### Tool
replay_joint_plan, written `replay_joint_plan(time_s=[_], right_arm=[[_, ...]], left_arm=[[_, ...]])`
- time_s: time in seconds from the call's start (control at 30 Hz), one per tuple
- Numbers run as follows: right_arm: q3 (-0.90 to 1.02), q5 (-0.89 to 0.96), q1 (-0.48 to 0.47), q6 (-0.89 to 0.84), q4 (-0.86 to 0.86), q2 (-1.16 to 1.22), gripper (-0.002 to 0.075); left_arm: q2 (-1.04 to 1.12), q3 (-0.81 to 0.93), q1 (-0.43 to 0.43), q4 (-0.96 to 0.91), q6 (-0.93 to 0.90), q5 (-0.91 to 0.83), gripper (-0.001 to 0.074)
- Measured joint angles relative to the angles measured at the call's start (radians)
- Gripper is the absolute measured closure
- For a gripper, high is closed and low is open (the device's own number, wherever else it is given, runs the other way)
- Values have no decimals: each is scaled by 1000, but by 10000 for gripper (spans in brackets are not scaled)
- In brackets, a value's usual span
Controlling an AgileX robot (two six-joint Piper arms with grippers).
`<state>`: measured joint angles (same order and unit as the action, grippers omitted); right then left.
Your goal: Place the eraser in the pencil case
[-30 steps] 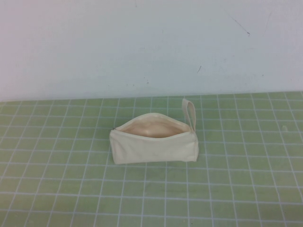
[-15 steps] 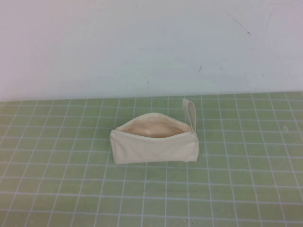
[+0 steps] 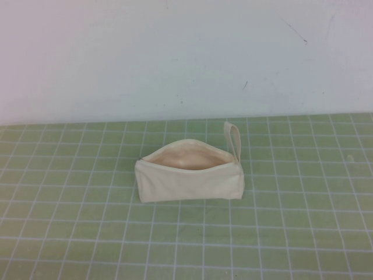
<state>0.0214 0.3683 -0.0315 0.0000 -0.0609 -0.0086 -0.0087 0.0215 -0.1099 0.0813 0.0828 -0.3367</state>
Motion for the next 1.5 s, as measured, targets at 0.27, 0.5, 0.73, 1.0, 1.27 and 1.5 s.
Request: replay_joint_plan(time_s=[0.27,0.5,0.73,1.0,1.27,1.5], right_arm=[[-1,5,-20,0,0,0,727],[-1,6,-20,5,0,0,727],[-1,6,-20,5,0,0,727],[-1,6,-20,7,0,0,727],[-1,6,-20,7,0,0,727],[-1,6,-20,7,0,0,727]], left_arm=[[0,0,0,0,0,0,736],[0,0,0,0,0,0,736],[0,0,0,0,0,0,736],[0,0,0,0,0,0,736],[0,0,0,0,0,0,736],[0,0,0,0,0,0,736]])
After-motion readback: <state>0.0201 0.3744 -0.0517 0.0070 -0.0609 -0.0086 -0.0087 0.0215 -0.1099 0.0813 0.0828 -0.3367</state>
